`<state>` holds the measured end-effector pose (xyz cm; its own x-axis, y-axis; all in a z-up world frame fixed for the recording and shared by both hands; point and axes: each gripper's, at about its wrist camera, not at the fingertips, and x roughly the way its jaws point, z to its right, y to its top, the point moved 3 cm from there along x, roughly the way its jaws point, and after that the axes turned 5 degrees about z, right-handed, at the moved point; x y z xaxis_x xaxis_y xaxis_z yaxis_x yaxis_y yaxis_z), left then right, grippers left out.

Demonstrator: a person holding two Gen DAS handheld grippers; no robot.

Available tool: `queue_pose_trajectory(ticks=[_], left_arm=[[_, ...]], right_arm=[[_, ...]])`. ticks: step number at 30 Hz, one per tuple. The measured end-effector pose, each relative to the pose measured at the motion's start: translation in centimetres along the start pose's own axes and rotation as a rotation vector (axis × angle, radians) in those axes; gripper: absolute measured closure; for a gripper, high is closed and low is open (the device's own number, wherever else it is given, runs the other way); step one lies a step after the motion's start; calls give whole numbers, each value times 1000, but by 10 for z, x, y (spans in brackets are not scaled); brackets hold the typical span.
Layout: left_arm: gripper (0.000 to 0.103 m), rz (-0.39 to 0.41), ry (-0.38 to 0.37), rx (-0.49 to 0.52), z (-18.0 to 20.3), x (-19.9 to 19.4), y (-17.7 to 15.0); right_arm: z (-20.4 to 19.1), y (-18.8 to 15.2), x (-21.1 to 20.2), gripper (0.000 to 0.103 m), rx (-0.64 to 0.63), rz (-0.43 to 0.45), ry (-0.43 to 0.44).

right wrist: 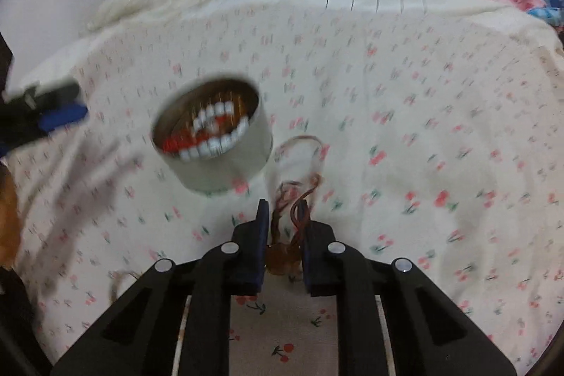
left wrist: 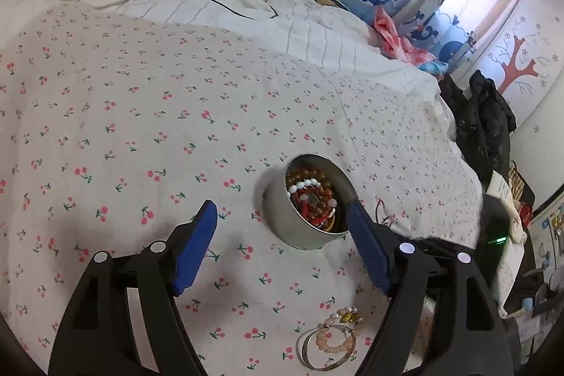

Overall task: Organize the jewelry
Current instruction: 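Drop the red-string bracelet into the tin with the left tool while the right tool drops the brown cord in, then grasp the silver bangle with the left tool while the right tool grasps the peach bead bracelet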

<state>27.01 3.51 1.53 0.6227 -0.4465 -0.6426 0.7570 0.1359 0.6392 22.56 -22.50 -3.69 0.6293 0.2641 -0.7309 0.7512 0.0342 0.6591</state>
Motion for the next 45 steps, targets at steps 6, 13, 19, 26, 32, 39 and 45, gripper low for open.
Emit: queue_pose_trajectory(ticks=[6, 13, 19, 26, 32, 39, 45], left_arm=[[31, 6, 4, -23, -5, -5, 4], [30, 17, 26, -25, -9, -8, 8], [25, 29, 46, -21, -11, -13, 12], [23, 11, 60, 0, -9, -11, 9], [21, -24, 90, 59, -3, -3, 4], [21, -107, 119, 194, 14, 10, -12], [21, -141, 132, 293, 27, 12, -25]], right_arm=[[-28, 42, -20, 86, -29, 84, 71], [-72, 62, 30, 86, -121, -16, 91], [-58, 57, 53, 54, -83, -61, 43], [-38, 34, -14, 44, -64, 49, 67], [-14, -2, -24, 43, -18, 13, 79], [-42, -36, -15, 43, -169, -84, 155], [-63, -47, -13, 43, -283, -117, 162]])
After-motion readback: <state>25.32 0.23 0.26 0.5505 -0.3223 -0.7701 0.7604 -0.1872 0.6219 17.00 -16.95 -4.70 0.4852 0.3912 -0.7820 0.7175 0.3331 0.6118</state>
